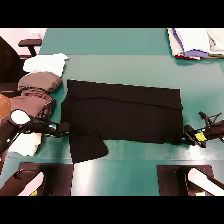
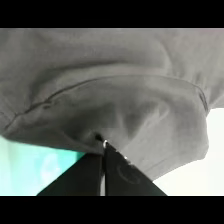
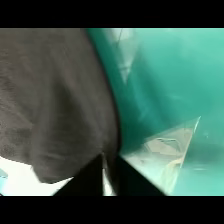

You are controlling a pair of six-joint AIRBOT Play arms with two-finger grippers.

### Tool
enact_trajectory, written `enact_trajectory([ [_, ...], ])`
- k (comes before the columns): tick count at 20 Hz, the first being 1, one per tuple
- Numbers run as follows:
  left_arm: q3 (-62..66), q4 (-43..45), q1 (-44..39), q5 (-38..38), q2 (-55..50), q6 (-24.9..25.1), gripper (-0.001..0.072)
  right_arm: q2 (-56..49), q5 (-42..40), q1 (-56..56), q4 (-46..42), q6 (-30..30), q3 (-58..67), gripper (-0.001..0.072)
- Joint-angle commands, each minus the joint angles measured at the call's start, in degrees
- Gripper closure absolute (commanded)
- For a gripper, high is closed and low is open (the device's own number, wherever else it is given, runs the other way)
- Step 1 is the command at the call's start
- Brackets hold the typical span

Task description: Fold the shirts.

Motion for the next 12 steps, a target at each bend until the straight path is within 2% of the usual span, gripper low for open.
enact_trajectory([
  [1, 0.98, 5.97, 0.02, -5.07, 5.31, -2.43, 0.0684, 2.03, -0.42, 2.99, -1.11, -0.15, 0.26, 0.0695],
  [4, 0.96, 11.82, 0.02, -16.98, 14.12, -5.60, 0.0684, 9.20, 6.97, 3.10, -8.48, -0.09, 4.00, 0.0695],
  [7, 0.98, 7.45, 0.02, -25.27, 19.32, -7.52, 0.0684, 16.79, 14.47, 3.08, -14.84, 0.07, 7.87, 0.0696],
  [9, 1.88, 5.95, 0.02, -24.15, 18.93, -7.56, 0.0684, 19.78, 14.40, 3.13, -14.84, 2.54, 10.36, 0.0696],
  [12, 5.97, 7.30, 0.02, -14.80, 15.17, -5.68, 0.0684, 17.55, 12.66, 4.37, -13.20, 2.84, 15.32, 0.0696],
])
